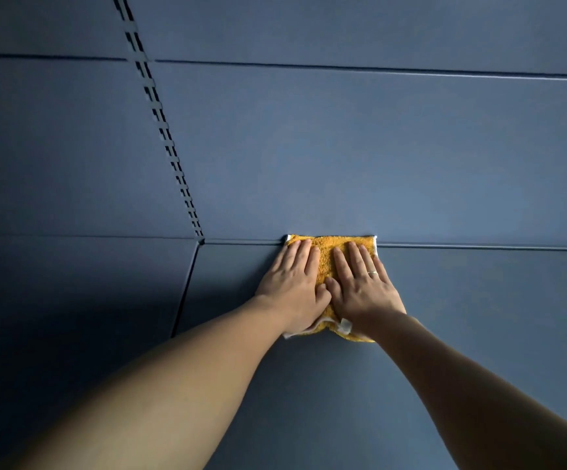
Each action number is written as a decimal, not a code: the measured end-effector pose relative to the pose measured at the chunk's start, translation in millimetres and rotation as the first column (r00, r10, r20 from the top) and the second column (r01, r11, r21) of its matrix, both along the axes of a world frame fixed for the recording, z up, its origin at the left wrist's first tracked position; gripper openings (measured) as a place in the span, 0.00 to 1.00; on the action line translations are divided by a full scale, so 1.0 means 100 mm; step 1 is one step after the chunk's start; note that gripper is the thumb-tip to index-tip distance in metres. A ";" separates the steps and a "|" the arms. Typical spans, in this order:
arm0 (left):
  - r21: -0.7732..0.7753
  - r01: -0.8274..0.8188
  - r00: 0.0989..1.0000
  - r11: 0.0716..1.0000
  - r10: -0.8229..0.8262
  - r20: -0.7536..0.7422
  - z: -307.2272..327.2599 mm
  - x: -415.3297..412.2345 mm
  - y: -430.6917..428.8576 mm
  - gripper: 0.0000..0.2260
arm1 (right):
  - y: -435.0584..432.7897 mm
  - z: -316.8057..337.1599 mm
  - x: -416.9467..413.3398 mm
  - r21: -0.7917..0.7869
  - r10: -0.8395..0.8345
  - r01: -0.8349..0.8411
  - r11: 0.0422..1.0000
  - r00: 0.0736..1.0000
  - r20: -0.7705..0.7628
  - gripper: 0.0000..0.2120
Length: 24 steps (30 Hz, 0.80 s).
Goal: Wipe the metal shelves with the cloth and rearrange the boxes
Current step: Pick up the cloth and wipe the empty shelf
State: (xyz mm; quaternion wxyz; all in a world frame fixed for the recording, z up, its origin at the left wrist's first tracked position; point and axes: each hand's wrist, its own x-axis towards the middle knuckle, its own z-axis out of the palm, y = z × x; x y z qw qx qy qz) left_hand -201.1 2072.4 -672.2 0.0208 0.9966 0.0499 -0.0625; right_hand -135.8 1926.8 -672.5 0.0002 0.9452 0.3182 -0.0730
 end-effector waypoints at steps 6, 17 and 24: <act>-0.002 -0.017 1.000 1.000 0.017 0.020 -0.03 -0.09 0.06 0.35 | 0.13 0.02 -0.12 -0.031 -0.038 0.037 0.999 0.999 -0.022 0.45; 0.007 -0.090 0.996 0.996 0.090 -0.007 -0.01 -0.49 0.45 0.33 | 0.52 0.03 -0.49 0.025 0.038 -0.037 0.999 0.998 -0.051 0.45; -0.016 -0.081 0.996 0.997 0.080 -0.032 0.08 -0.97 0.07 0.33 | 0.17 0.05 -0.94 0.007 0.062 -0.062 0.998 0.997 -0.038 0.42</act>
